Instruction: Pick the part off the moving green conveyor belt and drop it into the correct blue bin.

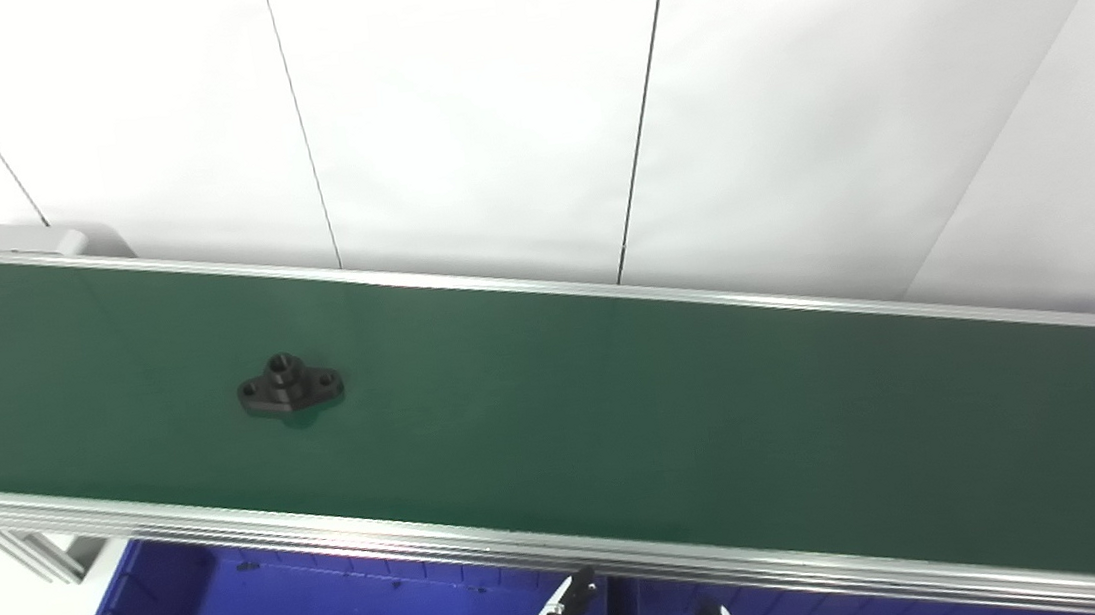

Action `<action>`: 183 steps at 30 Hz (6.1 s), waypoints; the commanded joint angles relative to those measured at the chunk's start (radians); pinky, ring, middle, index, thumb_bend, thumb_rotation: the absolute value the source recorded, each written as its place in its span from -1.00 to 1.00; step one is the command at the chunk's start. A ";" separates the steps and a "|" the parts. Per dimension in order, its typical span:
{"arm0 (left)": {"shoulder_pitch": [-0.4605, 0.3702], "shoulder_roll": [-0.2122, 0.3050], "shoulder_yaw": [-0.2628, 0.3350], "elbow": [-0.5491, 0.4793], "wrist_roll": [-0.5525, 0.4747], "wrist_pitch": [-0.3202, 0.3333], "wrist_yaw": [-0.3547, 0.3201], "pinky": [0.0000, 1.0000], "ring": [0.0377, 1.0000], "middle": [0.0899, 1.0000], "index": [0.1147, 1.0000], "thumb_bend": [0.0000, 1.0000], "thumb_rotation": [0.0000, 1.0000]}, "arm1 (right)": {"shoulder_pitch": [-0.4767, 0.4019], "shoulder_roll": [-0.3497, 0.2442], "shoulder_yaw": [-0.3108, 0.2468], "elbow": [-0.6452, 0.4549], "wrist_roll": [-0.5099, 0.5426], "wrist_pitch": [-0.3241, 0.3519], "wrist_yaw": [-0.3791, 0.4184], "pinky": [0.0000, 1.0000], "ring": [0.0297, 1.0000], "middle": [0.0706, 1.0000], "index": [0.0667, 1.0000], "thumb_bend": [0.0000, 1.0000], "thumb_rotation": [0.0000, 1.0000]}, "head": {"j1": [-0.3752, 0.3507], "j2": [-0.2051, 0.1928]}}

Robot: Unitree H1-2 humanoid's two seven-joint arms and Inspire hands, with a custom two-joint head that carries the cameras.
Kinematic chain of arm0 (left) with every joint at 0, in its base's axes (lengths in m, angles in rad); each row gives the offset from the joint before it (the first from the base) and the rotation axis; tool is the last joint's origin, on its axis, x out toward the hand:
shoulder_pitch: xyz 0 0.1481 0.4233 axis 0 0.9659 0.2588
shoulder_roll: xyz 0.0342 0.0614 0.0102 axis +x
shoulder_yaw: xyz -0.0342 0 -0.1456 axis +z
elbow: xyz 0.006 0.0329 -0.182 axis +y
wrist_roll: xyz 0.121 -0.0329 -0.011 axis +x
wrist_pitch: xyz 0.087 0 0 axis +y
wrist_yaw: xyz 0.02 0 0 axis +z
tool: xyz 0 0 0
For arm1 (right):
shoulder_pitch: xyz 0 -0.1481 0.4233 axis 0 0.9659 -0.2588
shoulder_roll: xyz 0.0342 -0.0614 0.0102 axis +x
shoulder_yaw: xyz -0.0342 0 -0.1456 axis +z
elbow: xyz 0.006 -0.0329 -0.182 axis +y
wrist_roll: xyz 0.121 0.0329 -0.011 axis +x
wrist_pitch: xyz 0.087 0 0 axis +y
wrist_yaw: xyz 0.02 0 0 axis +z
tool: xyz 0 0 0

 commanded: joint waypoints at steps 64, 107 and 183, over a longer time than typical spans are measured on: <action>-0.082 0.002 -0.073 0.044 0.020 -0.039 0.071 0.80 0.98 0.99 1.00 0.89 0.75 | -0.296 0.026 -0.259 -0.456 -0.363 0.092 -0.058 0.52 0.68 0.78 0.78 0.59 0.62 | -0.045 0.001; -0.108 -0.018 -0.098 0.071 0.043 -0.039 0.107 0.76 0.96 0.97 0.99 0.93 0.77 | -0.911 0.123 -0.043 0.085 -0.880 0.519 0.265 0.25 0.55 0.68 0.70 0.92 0.34 | -0.025 -0.007; -0.051 -0.019 -0.063 -0.026 0.075 -0.030 0.069 0.80 0.99 1.00 1.00 0.98 0.68 | -0.770 0.095 0.127 -0.157 -0.916 0.816 0.533 -0.71 -0.63 -0.14 -0.10 0.05 -0.99 | -0.070 0.079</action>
